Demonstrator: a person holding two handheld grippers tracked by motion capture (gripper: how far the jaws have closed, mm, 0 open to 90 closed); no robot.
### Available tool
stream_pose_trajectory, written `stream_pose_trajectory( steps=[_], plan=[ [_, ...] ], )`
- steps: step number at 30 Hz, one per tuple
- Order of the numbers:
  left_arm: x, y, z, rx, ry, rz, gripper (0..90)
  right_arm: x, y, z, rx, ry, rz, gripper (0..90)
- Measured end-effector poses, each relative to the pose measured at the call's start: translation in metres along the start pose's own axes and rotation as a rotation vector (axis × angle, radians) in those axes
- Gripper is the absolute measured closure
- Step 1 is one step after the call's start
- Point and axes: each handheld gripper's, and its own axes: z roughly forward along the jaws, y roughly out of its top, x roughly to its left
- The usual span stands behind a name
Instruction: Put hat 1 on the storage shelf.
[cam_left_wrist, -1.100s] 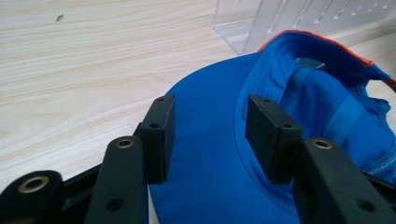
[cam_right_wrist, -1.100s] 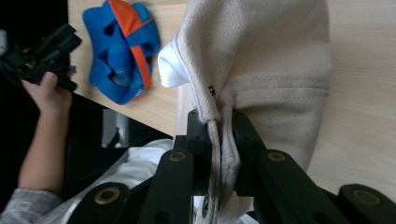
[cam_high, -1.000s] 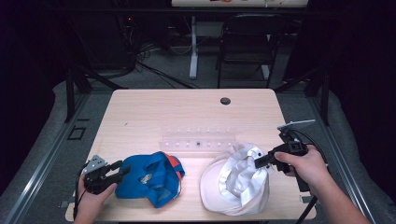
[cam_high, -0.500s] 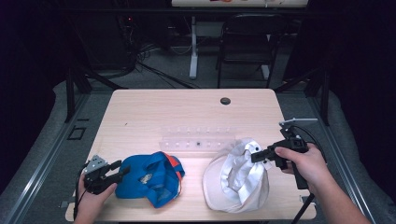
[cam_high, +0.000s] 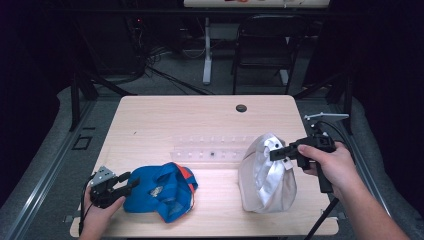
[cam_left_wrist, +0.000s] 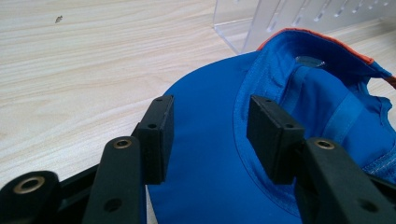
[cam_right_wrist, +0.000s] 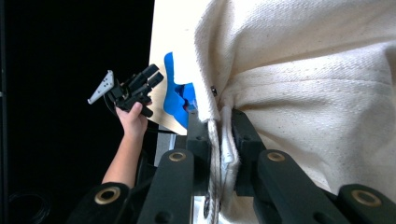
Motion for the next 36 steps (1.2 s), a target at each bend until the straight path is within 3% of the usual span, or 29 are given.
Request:
stream_pose_trajectory(
  steps=[16,21,30,36],
  plan=[
    [0.000,0.000,0.000,0.007,-0.001,0.001,51.9,0.008,0.007,-0.001,-0.027,0.043,-0.008,81.0],
    [0.000,0.000,0.000,-0.002,-0.002,0.001,51.9,0.018,0.012,-0.002,-0.035,0.081,-0.023,81.0],
    [-0.005,0.002,0.000,0.006,-0.004,0.019,51.9,0.038,0.029,-0.004,-0.099,0.160,-0.031,81.0],
    [-0.015,0.006,-0.002,-0.012,-0.026,0.055,51.2,0.052,0.039,0.003,-0.101,0.165,-0.042,81.0]
  ],
)
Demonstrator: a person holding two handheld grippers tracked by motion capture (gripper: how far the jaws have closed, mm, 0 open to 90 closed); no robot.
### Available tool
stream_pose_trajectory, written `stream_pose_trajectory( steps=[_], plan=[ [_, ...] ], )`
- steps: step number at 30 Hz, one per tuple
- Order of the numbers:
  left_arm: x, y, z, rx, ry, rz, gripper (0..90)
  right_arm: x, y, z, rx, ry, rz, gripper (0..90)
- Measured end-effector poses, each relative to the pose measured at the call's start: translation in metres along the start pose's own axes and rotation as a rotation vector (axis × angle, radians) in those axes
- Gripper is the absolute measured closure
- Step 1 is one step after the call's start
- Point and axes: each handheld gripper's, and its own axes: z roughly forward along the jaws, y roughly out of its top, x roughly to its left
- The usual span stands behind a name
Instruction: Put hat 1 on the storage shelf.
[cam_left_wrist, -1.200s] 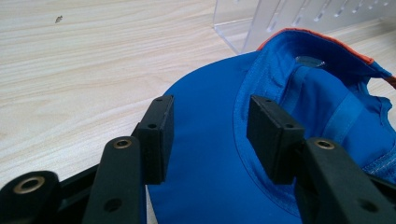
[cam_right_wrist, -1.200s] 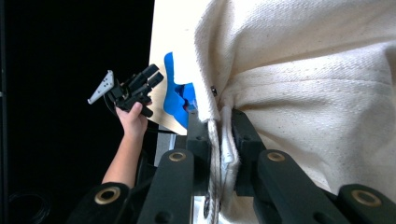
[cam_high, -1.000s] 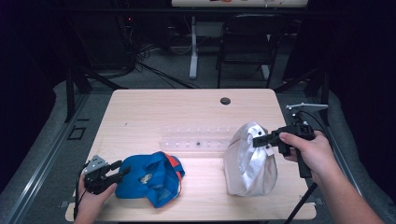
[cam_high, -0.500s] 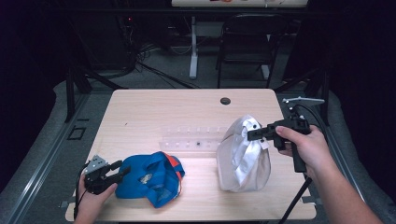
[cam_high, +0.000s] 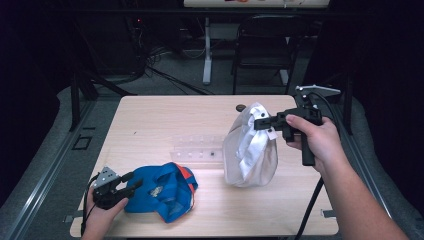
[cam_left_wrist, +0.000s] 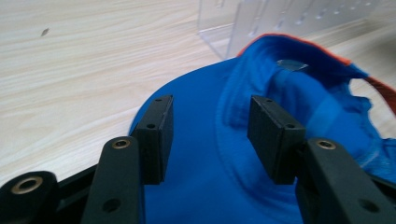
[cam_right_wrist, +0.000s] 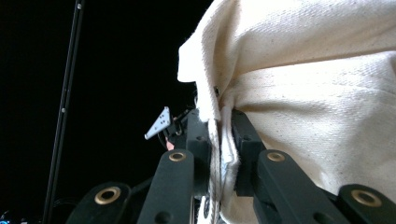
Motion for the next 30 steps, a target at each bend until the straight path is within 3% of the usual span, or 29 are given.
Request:
stream_pose_trajectory(
  steps=[4,7,9,12,15,22,28,30],
  plan=[
    [-0.014,0.012,-0.001,-0.012,-0.021,0.037,51.6,0.010,0.009,0.010,-0.005,0.013,-0.009,80.9],
    [-0.025,0.023,-0.001,-0.009,-0.021,0.087,51.6,0.016,0.014,0.017,0.000,0.012,-0.019,81.0],
    [-0.034,0.033,0.000,-0.013,-0.057,0.113,51.6,0.020,0.018,0.022,0.004,0.009,-0.019,81.0],
    [-0.046,0.050,0.004,-0.025,-0.076,0.166,51.6,0.023,0.023,0.030,0.004,0.012,-0.022,81.0],
    [-0.057,0.065,0.008,-0.044,-0.095,0.193,51.4,0.028,0.029,0.038,0.003,0.014,-0.023,81.0],
    [-0.096,0.097,0.024,-0.064,-0.141,0.294,43.9,0.035,0.041,0.058,-0.013,0.038,-0.019,80.9],
    [-0.132,0.110,0.045,-0.056,-0.146,0.388,44.4,0.038,0.047,0.069,-0.020,0.049,-0.005,80.9],
    [-0.145,0.113,0.054,-0.045,-0.116,0.438,49.4,0.038,0.048,0.072,-0.028,0.055,0.000,80.9]
  ],
)
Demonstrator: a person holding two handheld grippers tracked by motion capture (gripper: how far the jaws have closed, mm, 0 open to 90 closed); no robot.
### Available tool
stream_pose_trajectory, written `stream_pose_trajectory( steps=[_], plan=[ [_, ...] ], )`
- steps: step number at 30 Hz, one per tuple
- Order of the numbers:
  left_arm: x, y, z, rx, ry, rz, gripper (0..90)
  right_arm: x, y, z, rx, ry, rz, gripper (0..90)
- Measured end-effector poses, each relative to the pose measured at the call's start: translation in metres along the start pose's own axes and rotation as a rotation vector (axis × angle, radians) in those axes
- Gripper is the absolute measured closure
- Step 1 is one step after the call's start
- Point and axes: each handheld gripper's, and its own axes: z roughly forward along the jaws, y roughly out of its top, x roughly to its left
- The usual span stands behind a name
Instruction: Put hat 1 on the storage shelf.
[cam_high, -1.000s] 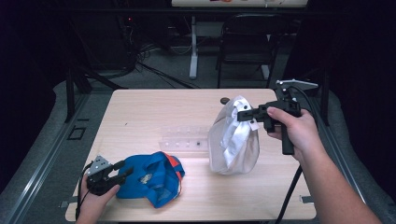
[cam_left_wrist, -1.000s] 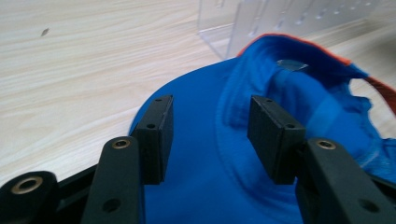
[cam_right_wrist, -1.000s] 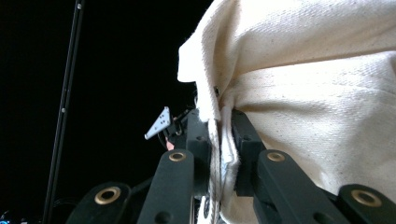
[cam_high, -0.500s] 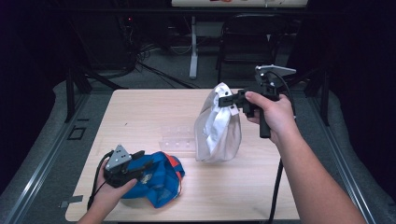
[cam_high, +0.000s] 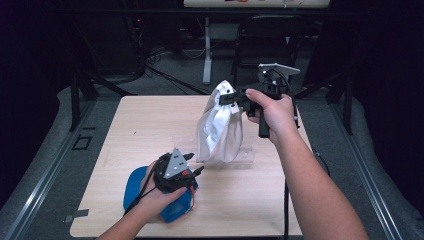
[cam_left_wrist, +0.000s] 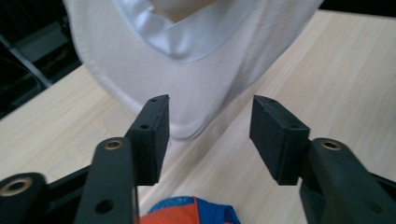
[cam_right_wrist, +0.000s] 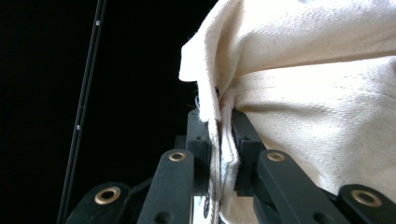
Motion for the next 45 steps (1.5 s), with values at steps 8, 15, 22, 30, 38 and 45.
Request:
stream_pose_trajectory(
  steps=[8,15,22,30,38,45],
  plan=[
    [-0.006,0.014,0.023,0.065,0.080,0.053,52.2,0.002,0.001,0.004,-0.009,0.013,0.008,80.9],
    [0.002,0.015,0.030,0.136,0.080,0.060,83.6,0.007,-0.002,0.008,-0.004,0.009,-0.013,80.9],
    [0.018,0.012,0.020,0.103,0.091,0.067,85.4,0.001,-0.005,0.011,-0.021,0.022,-0.028,80.2],
    [0.018,0.007,0.016,0.091,0.112,0.093,85.9,-0.012,-0.011,0.014,-0.032,-0.009,-0.079,71.5],
    [0.022,0.003,0.014,0.079,0.139,0.083,86.0,-0.023,-0.023,-0.002,-0.096,-0.058,-0.160,56.9],
    [0.030,0.002,0.010,0.051,0.154,0.058,86.0,-0.042,-0.050,-0.028,-0.144,-0.043,-0.210,51.9]
  ],
)
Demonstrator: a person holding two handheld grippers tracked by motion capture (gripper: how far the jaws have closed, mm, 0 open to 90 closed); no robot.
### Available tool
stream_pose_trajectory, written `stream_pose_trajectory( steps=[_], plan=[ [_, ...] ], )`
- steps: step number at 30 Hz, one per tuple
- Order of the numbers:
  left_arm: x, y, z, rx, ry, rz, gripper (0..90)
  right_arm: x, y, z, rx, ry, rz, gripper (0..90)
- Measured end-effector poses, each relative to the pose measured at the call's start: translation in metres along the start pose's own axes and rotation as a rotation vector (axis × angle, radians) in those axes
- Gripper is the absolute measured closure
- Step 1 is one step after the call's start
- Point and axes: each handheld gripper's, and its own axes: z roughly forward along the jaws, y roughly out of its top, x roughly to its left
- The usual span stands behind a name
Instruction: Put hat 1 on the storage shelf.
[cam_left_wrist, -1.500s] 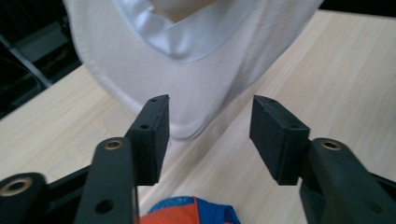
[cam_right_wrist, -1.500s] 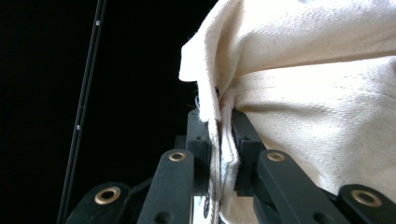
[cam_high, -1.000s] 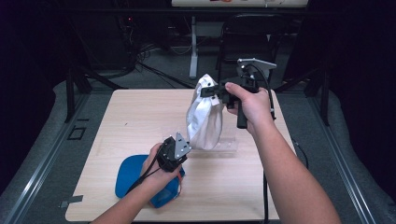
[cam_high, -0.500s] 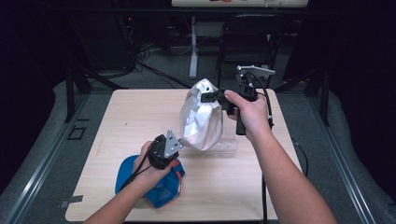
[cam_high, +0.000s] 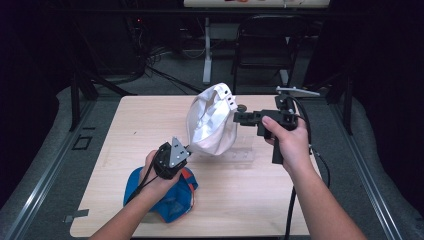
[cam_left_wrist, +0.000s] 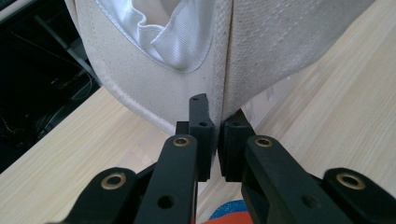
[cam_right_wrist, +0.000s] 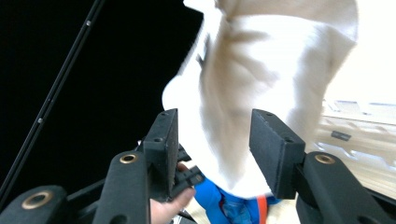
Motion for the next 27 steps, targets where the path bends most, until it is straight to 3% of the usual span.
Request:
stream_pose_trajectory(
  steps=[3,7,15,19,24,27],
  plan=[
    [0.004,0.000,-0.002,-0.007,-0.003,-0.007,86.0,-0.006,-0.011,-0.008,-0.018,0.003,-0.019,51.6],
    [0.010,-0.001,-0.002,-0.012,-0.013,-0.021,85.9,-0.028,-0.035,-0.017,-0.051,-0.017,-0.036,50.9],
    [0.018,-0.002,-0.001,-0.006,-0.023,-0.024,85.9,-0.055,-0.062,-0.014,-0.071,-0.070,-0.063,51.1],
    [0.016,-0.006,0.004,-0.011,-0.031,-0.047,85.9,-0.066,-0.075,-0.011,-0.069,-0.118,-0.083,51.1],
    [0.011,-0.010,0.011,-0.012,-0.037,-0.047,86.0,-0.077,-0.088,-0.008,-0.079,-0.162,-0.100,50.9],
    [0.005,-0.013,0.017,-0.018,-0.052,-0.050,86.0,-0.086,-0.095,-0.009,-0.079,-0.155,-0.084,51.0]
  ],
)
